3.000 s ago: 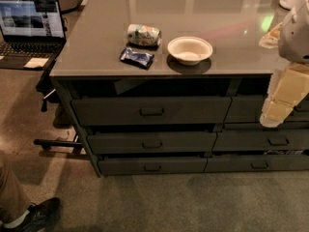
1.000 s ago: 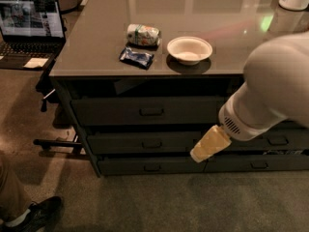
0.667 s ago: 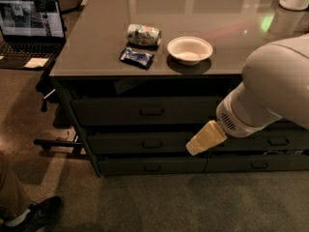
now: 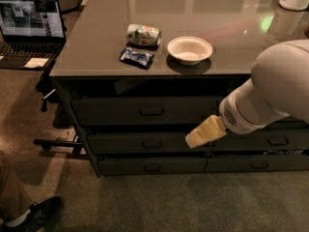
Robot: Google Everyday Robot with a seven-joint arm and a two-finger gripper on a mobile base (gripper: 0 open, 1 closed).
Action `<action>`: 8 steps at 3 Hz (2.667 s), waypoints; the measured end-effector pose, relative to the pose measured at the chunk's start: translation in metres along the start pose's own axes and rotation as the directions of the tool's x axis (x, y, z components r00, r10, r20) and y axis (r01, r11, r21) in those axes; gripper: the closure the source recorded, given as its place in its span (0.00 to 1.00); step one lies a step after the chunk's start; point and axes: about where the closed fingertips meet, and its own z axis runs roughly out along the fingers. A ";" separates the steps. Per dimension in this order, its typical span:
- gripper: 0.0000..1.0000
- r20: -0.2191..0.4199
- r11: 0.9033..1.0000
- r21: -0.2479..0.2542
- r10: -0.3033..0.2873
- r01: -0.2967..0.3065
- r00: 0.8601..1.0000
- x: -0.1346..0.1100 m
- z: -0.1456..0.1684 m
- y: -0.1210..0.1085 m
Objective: Open top drawer
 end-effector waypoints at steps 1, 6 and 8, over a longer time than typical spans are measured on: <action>0.00 0.100 0.989 -0.089 0.130 -0.121 0.987 -0.029 0.020 -0.002; 0.88 0.414 0.912 -0.346 0.358 -0.219 0.837 -0.146 0.073 0.029; 1.00 0.420 0.912 -0.345 0.360 -0.220 0.833 -0.148 0.072 0.028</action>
Offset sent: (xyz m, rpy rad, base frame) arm 0.1228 0.0581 -0.0041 0.5558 -0.1987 -0.1436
